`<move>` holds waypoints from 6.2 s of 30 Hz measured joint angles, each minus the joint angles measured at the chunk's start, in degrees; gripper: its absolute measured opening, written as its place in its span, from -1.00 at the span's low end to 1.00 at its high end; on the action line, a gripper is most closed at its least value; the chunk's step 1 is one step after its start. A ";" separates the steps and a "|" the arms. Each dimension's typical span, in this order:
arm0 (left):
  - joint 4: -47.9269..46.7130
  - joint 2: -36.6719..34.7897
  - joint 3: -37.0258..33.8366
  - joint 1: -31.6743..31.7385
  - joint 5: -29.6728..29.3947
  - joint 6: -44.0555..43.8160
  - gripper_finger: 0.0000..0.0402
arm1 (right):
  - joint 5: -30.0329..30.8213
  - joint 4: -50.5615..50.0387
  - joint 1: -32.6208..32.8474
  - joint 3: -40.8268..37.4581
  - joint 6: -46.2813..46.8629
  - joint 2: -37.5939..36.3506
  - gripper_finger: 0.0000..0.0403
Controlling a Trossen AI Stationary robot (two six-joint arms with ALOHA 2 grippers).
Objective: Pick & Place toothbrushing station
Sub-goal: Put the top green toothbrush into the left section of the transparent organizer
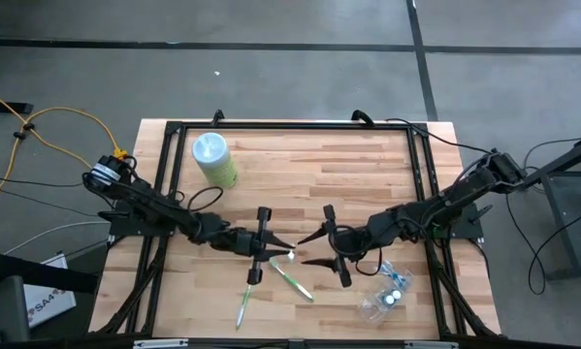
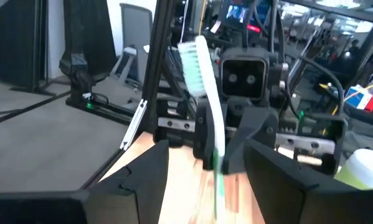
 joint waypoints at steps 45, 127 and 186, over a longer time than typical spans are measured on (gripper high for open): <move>-1.87 0.24 -0.07 6.64 8.74 -6.55 -0.96 | -13.85 5.92 -8.08 0.04 1.67 4.02 -0.48; -9.16 0.22 -0.02 -0.98 -6.55 -5.60 -0.76 | -8.94 -0.03 -5.23 0.02 2.24 3.74 -0.96; -8.89 0.18 -0.02 -4.25 -6.74 -8.29 -0.22 | 50.97 -29.57 43.81 0.00 39.26 -2.29 -0.97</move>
